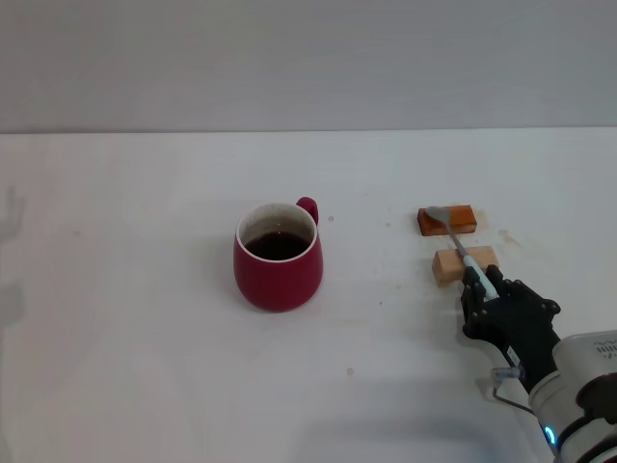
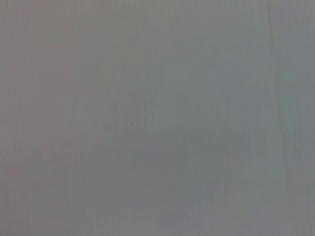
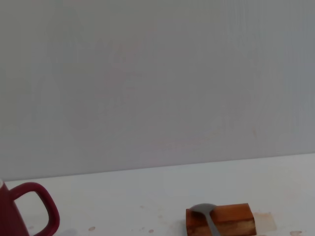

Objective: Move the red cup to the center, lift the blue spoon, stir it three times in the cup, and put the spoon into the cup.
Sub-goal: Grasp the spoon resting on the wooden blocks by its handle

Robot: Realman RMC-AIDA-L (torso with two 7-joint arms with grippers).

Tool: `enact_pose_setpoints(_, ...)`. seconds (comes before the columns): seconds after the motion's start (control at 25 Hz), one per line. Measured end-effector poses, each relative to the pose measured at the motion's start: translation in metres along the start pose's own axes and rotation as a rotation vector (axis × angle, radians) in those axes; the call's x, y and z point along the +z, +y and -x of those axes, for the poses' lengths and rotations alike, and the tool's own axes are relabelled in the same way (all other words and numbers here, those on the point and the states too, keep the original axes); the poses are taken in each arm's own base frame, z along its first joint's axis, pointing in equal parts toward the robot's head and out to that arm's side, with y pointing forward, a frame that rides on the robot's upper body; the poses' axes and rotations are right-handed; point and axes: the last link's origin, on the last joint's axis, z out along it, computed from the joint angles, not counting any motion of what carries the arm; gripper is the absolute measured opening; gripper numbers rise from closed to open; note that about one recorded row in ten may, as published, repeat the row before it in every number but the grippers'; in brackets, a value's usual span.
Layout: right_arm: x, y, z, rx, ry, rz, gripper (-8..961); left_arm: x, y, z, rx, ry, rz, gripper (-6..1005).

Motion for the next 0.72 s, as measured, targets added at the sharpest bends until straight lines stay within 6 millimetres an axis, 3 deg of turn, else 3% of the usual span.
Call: enact_pose_setpoints(0.72, 0.0043, 0.0017, 0.0008, -0.012, 0.009, 0.013, 217, 0.0001, 0.0000, -0.0014, -0.003, 0.008, -0.001, 824)
